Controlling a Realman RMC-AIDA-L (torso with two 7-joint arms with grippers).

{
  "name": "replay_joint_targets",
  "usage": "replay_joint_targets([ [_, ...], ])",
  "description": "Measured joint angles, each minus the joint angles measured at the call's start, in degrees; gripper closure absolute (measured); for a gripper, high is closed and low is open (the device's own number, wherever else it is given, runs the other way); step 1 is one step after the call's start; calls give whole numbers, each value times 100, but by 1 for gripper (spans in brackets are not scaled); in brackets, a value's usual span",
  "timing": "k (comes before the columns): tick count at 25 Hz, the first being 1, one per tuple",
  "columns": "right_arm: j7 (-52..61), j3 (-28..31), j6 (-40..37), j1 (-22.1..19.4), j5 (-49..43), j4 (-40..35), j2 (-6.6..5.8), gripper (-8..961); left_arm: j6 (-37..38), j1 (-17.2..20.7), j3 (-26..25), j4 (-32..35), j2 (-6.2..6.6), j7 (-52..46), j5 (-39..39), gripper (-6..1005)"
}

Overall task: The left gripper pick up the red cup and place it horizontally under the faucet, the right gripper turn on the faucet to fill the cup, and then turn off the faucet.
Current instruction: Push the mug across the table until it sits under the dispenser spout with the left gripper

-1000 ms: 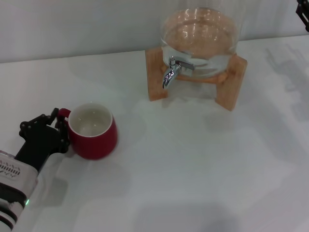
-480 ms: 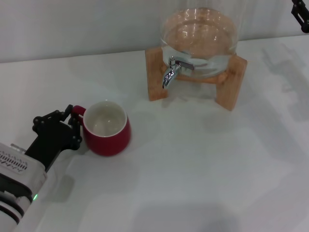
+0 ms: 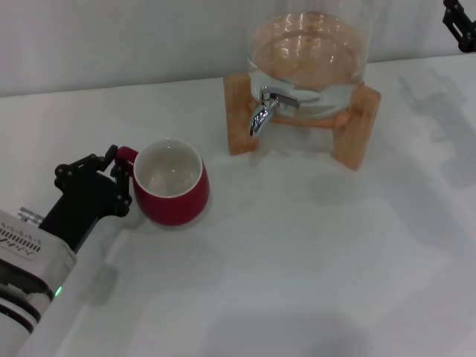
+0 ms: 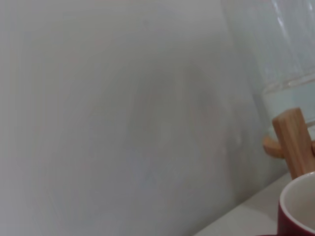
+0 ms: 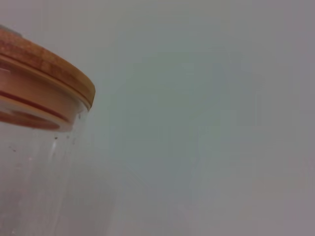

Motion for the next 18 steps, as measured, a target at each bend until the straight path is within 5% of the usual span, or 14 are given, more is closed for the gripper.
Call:
replay_joint_targets([
  [18,0,-236,19,3,-13,15,-1,290,-160,-272,33,197,3,-505,337,897],
])
